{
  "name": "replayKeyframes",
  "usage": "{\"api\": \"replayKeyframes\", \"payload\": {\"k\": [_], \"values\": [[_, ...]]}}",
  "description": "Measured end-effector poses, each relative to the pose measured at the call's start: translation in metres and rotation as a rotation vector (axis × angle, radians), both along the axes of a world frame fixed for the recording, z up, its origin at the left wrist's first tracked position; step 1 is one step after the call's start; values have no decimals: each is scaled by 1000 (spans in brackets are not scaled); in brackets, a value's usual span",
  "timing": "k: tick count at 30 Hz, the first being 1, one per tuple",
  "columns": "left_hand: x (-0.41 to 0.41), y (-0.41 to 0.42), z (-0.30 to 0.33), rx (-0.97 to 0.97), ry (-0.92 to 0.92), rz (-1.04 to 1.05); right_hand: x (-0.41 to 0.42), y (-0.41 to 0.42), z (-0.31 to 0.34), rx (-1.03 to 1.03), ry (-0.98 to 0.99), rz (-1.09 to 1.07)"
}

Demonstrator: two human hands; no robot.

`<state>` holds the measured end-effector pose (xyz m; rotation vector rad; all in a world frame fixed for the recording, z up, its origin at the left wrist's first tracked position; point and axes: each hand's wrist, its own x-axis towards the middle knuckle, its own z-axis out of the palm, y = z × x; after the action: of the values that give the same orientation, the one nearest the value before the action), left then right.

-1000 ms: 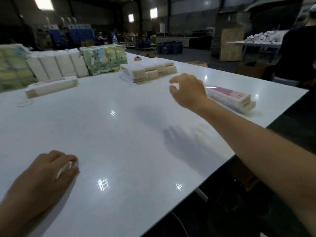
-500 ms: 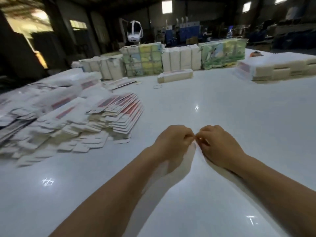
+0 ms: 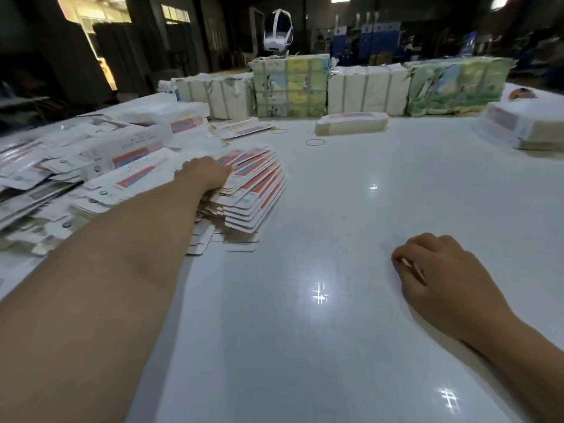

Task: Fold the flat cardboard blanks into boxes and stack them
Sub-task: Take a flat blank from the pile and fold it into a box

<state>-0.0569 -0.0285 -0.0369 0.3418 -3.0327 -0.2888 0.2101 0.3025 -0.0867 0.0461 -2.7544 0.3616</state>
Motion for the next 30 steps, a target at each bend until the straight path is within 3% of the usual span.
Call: {"api": "replayKeyframes", "payload": {"k": [4, 10, 16, 18, 21, 22, 23, 30], "values": [[3, 12, -1, -158, 139, -119, 1, -1, 0, 5, -13, 3], [19, 10, 28, -436, 97, -329, 6, -1, 2, -4, -28, 2], [82, 73, 42, -243, 340, -533, 2, 5, -2, 10, -22, 18], [123, 111, 28, -129, 433, -706, 3, 8, 6, -342, -1, -23], [183, 147, -1, -41, 577, -1046, 5, 16, 31, -1575, 90, -175], [197, 153, -9, -30, 590, -1138, 6, 22, 35, -1859, 66, -200], [208, 157, -17, -20, 591, -1193, 8, 29, 39, -2005, 23, -207], [222, 164, -40, 63, 530, -1122, 14, 24, 37, -1925, -91, -226]]}}
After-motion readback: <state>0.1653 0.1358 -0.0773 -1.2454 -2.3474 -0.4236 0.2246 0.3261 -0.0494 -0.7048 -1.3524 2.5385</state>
